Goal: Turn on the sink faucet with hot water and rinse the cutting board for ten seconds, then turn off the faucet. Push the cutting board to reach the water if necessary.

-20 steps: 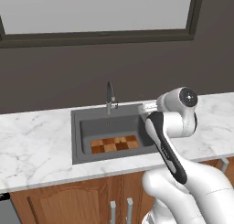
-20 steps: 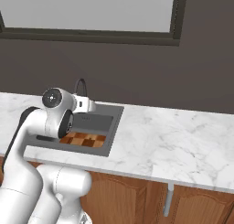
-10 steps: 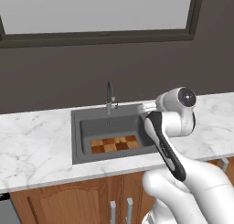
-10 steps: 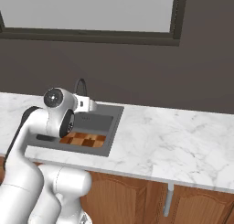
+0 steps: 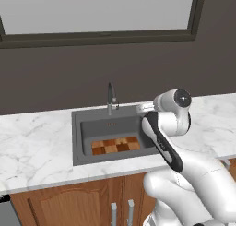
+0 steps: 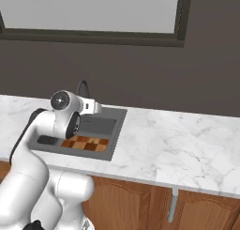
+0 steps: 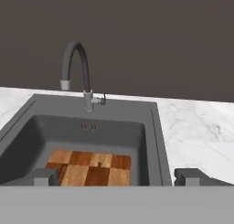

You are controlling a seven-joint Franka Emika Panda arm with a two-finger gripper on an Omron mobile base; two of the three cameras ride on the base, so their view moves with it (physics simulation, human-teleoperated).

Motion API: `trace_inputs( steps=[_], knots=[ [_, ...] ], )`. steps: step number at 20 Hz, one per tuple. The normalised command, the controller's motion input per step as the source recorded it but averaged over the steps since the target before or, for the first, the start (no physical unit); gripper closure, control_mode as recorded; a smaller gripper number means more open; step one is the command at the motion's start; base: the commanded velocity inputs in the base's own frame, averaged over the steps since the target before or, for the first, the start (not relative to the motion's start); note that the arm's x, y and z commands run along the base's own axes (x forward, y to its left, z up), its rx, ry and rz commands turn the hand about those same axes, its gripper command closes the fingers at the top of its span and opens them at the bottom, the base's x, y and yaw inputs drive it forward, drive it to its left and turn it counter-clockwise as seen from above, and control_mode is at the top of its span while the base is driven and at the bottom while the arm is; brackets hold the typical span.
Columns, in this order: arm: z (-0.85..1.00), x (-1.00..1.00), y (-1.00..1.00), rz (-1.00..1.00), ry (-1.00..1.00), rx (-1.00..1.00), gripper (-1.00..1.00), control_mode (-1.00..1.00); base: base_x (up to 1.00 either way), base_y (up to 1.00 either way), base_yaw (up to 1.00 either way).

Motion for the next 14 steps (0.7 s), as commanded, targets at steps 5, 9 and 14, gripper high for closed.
trace_inputs(
  steps=[5,9,14],
  knots=[
    [-0.05,0.48,0.0,0.0,0.0,0.0,-1.0,-1.0,0.0,0.0,0.0],
    [-0.03,0.46,0.0,0.0,0.0,0.0,-1.0,-1.0,0.0,0.0,0.0],
    [-0.03,0.37,0.0,0.0,0.0,0.0,-1.0,-1.0,0.0,0.0,0.0]
  ],
)
